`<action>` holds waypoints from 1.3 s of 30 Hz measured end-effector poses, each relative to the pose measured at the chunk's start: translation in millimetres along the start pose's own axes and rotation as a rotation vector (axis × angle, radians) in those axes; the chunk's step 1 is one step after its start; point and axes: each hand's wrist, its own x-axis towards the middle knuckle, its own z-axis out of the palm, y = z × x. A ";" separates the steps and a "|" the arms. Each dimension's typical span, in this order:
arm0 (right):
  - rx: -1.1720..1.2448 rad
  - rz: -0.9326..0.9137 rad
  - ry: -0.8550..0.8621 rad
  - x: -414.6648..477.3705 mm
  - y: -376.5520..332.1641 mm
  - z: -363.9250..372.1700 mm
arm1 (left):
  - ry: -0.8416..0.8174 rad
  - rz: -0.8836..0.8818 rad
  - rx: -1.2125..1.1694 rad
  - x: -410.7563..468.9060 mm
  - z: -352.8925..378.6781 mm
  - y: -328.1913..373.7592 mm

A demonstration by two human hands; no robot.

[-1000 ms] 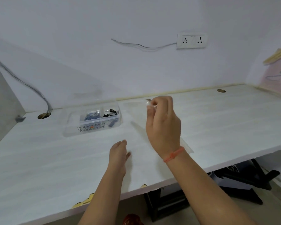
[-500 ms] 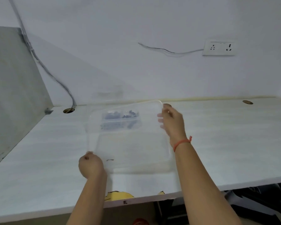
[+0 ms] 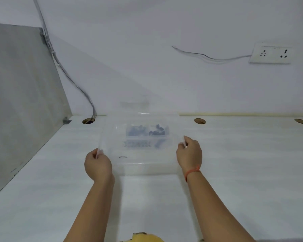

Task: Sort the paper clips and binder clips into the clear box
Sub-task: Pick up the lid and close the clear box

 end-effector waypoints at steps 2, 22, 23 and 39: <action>-0.008 -0.009 0.018 12.8 -5.1 13.1 | 0.013 0.036 -0.010 12.0 8.1 2.4; -0.302 0.026 -0.075 121.4 -25.4 108.1 | -0.123 0.199 0.354 126.7 82.6 13.0; -0.314 0.023 -0.076 122.9 -24.7 108.8 | -0.117 0.206 0.371 128.0 84.3 12.7; -0.489 -0.101 -0.125 123.4 -21.7 105.2 | -0.103 0.242 0.580 132.8 78.4 15.8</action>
